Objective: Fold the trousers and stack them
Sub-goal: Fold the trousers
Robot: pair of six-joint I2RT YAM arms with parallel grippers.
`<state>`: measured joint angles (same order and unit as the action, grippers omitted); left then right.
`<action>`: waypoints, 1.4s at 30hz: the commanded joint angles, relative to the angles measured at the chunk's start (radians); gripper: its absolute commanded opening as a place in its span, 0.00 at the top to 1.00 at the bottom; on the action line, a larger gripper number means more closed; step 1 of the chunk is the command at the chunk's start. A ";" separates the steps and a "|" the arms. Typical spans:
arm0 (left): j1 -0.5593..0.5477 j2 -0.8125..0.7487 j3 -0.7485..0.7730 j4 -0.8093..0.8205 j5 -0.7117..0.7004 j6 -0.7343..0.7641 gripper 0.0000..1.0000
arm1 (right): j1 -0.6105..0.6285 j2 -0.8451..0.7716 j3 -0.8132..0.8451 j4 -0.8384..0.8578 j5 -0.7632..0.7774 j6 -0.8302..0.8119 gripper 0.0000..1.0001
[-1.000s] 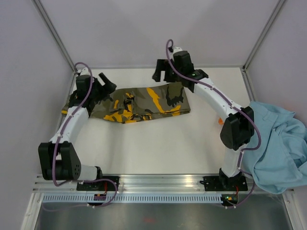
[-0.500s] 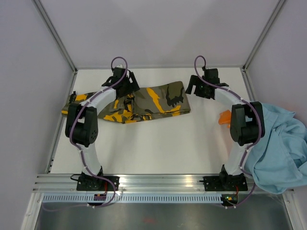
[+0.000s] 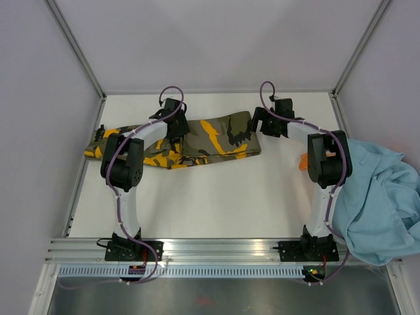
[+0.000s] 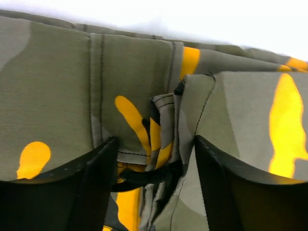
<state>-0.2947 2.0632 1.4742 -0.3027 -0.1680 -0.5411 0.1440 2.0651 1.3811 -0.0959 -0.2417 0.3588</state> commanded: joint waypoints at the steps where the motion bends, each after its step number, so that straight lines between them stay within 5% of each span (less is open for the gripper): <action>1: -0.015 0.047 0.037 -0.045 -0.065 0.013 0.35 | 0.002 0.036 0.010 0.027 -0.065 -0.004 0.03; 5: -0.015 0.083 0.081 -0.098 -0.128 0.020 0.60 | 0.000 0.033 -0.019 0.042 -0.079 0.005 0.04; 13: -0.015 0.046 0.104 -0.084 -0.076 0.038 0.80 | 0.002 0.026 -0.060 0.065 -0.111 0.037 0.09; 19: -0.017 0.000 0.121 -0.073 -0.028 0.040 0.73 | 0.002 0.026 -0.067 0.062 -0.099 0.032 0.09; 22: -0.017 -0.029 0.123 -0.095 -0.037 0.043 0.67 | 0.002 0.043 -0.062 0.073 -0.100 0.034 0.14; 25: -0.015 -0.090 0.110 -0.104 -0.051 0.065 0.49 | 0.002 0.076 -0.041 0.059 -0.105 0.032 0.21; 31: 0.000 -0.210 0.117 -0.138 -0.087 0.127 0.40 | 0.005 0.128 -0.014 0.022 -0.116 0.008 0.32; 34: 0.023 -0.274 0.109 -0.159 -0.090 0.136 0.37 | 0.005 0.130 -0.025 0.027 -0.123 0.008 0.53; 37: 0.051 -0.339 0.081 -0.177 -0.093 0.141 0.35 | 0.005 0.132 -0.031 0.019 -0.113 0.009 1.00; 42: 0.118 -0.448 -0.011 -0.200 -0.110 0.135 0.31 | -0.009 0.080 -0.001 -0.112 0.043 -0.069 1.00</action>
<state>-0.2092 1.6833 1.5223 -0.4591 -0.2386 -0.4427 0.1398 2.1509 1.3899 -0.0219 -0.3347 0.3737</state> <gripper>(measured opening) 0.681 0.011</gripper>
